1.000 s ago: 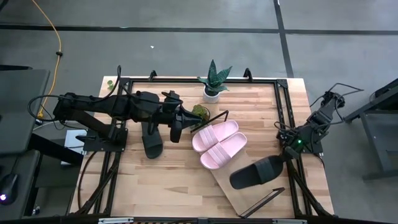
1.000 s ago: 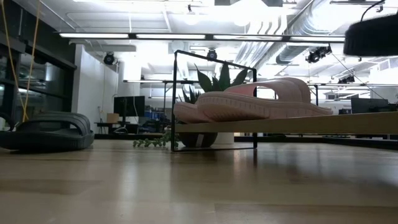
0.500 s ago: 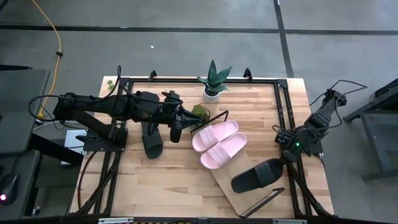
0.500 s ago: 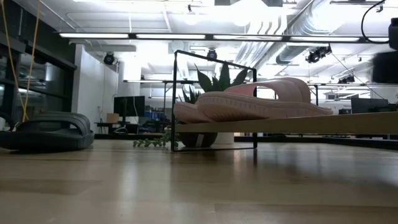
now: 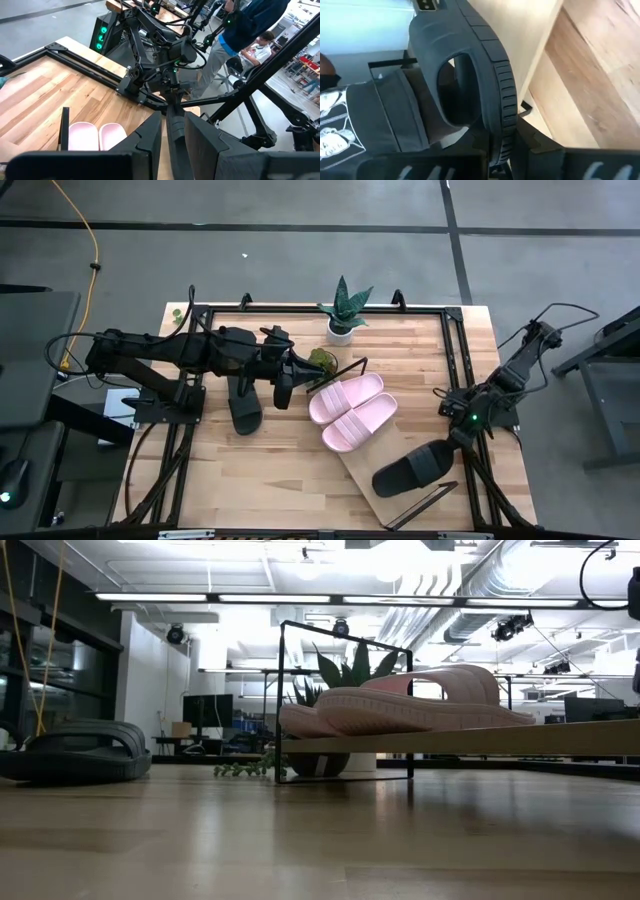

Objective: Pick and place slides into the shelf
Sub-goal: Put the right black slipper on the shelf

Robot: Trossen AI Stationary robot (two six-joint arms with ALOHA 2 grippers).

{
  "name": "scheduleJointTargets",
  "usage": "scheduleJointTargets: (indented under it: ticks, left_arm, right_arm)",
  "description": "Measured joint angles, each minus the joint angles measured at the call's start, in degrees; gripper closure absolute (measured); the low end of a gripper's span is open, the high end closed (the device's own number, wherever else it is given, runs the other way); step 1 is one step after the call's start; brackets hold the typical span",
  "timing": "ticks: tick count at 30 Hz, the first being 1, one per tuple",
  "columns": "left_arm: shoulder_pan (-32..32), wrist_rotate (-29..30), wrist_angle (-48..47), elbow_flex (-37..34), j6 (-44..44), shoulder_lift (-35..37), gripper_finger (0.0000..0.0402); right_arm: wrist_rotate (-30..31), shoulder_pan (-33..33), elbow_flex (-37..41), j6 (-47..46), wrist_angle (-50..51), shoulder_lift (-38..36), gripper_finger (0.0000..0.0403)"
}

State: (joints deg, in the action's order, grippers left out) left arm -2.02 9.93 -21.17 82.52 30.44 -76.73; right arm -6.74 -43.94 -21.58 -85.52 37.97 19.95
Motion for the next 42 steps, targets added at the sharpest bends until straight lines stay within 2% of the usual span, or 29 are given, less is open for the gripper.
scheduleJointTargets:
  ticks: [29,34,37,42]
  left_arm:
    - [0.0,0.0,0.0,0.0,0.1,0.0,0.0328]
    - [0.0,-0.4,0.0,0.0,0.1,0.0,0.0328]
    - [0.0,-0.5,0.0,0.0,0.1,0.0,0.0328]
    - [0.0,-0.5,0.0,0.0,0.2,0.0,0.0328]
  right_arm:
    - [3.1,0.0,0.1,5.6,-2.6,0.3,0.0387]
    - [0.9,0.0,7.2,3.1,-13.7,-0.3,0.0387]
    - [1.6,0.0,10.3,2.0,-19.7,-0.3,0.0387]
    - [1.4,0.0,9.9,2.6,-15.7,-0.3,0.0387]
